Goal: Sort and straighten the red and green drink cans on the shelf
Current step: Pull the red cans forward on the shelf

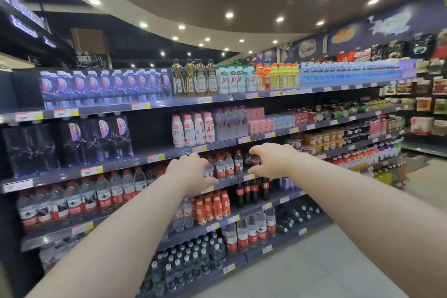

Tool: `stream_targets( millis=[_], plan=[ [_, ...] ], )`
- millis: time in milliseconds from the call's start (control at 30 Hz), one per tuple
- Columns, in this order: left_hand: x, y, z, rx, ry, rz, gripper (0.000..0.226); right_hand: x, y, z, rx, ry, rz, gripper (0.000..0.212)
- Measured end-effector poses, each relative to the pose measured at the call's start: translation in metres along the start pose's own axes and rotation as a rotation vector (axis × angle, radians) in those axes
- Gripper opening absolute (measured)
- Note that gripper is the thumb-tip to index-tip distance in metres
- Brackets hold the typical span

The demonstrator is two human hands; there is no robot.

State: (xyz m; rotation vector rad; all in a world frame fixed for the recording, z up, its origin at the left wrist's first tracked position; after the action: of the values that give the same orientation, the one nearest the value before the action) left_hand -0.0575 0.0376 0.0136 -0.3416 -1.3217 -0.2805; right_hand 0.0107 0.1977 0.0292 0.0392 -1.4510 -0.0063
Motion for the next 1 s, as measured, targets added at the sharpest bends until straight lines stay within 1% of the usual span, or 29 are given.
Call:
stream_targets(
  millis=[133,233,400,633,767,1000],
  plan=[
    [-0.004,0.057,0.024,-0.086,0.014,0.020,0.061,-0.007,0.060,-0.011,-0.070,0.003,0.004,0.063],
    [-0.010,0.115,0.050,-0.171,0.025,0.038,0.060,-0.017,0.114,-0.016,-0.113,-0.023,-0.013,0.063],
    [-0.017,0.216,0.095,-0.211,0.005,0.007,0.062,-0.021,0.217,-0.028,-0.172,-0.062,-0.045,0.060],
    [-0.024,0.345,0.149,-0.232,-0.028,-0.083,0.059,-0.026,0.349,-0.029,-0.189,-0.097,-0.064,0.062],
    [-0.034,0.397,0.178,-0.244,-0.053,-0.092,0.057,-0.039,0.403,-0.022,-0.183,-0.106,-0.059,0.061],
    [-0.058,0.466,0.250,-0.280,-0.068,-0.104,0.059,-0.063,0.489,0.007,-0.207,-0.101,-0.009,0.061]
  ],
)
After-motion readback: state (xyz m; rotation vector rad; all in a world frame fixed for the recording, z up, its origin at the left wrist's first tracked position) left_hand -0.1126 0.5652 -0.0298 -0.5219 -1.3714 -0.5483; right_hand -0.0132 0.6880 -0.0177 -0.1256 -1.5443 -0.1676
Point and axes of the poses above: each hand's wrist, its own z-axis towards the middle knuckle, its own x-axis out of the back of the hand, y = z × x, the point moved 7 cm from there along z, towards the middle knuckle, and after that the axes turned 9 degrees about x, right-handed, at the moved point
